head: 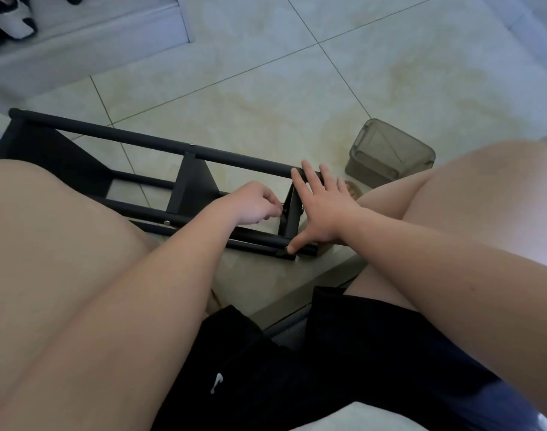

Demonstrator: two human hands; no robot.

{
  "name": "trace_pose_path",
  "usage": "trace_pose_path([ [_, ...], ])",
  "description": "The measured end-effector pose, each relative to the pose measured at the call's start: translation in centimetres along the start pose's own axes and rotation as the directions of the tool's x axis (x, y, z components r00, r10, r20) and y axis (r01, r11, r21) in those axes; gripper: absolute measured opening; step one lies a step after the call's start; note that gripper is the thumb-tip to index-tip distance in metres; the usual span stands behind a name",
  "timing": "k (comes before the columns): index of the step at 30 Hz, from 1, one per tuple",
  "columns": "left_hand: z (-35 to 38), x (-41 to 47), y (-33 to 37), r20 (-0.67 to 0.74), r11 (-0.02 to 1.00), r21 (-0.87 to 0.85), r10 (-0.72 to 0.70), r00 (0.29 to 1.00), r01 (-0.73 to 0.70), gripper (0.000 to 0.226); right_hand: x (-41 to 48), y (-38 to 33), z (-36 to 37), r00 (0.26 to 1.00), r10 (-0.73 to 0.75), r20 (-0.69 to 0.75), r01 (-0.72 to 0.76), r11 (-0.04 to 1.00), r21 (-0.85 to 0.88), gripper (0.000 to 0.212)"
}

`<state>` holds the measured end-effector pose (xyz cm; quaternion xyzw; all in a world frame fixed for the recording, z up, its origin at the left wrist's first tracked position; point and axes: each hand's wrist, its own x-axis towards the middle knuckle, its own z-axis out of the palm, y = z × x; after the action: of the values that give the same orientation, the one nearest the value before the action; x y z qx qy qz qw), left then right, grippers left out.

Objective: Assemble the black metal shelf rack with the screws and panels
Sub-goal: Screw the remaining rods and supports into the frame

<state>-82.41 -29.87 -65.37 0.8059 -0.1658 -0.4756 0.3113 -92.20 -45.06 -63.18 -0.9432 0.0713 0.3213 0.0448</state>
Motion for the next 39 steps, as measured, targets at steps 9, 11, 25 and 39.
trace_pose_path([
  [9, 1.2, 1.6, 0.0, -0.078, 0.917, -0.369, -0.194, 0.978, 0.152, 0.009, -0.1, -0.1, 0.1, 1.0, 0.0, -0.005, 0.0, 1.0, 0.018, 0.16],
  [11, 1.4, 1.7, 0.1, -0.101, 0.927, -0.334, -0.216, 0.971, 0.171, 0.007, 0.1, -0.2, 0.3, 1.0, 0.001, -0.009, -0.001, 1.0, 0.016, 0.161],
  [25, 1.3, 1.7, 0.5, 0.0, 0.931, -0.249, -0.275, 0.961, 0.267, 0.012, 0.6, -0.2, 1.2, 1.0, 0.012, -0.023, -0.011, 0.999, 0.034, 0.163],
  [39, 0.4, 0.8, 1.0, 0.07, 0.915, -0.256, -0.304, 0.95, 0.312, 0.006, 0.4, -0.4, 1.0, 1.0, 0.014, -0.012, -0.013, 0.999, 0.042, 0.162],
])
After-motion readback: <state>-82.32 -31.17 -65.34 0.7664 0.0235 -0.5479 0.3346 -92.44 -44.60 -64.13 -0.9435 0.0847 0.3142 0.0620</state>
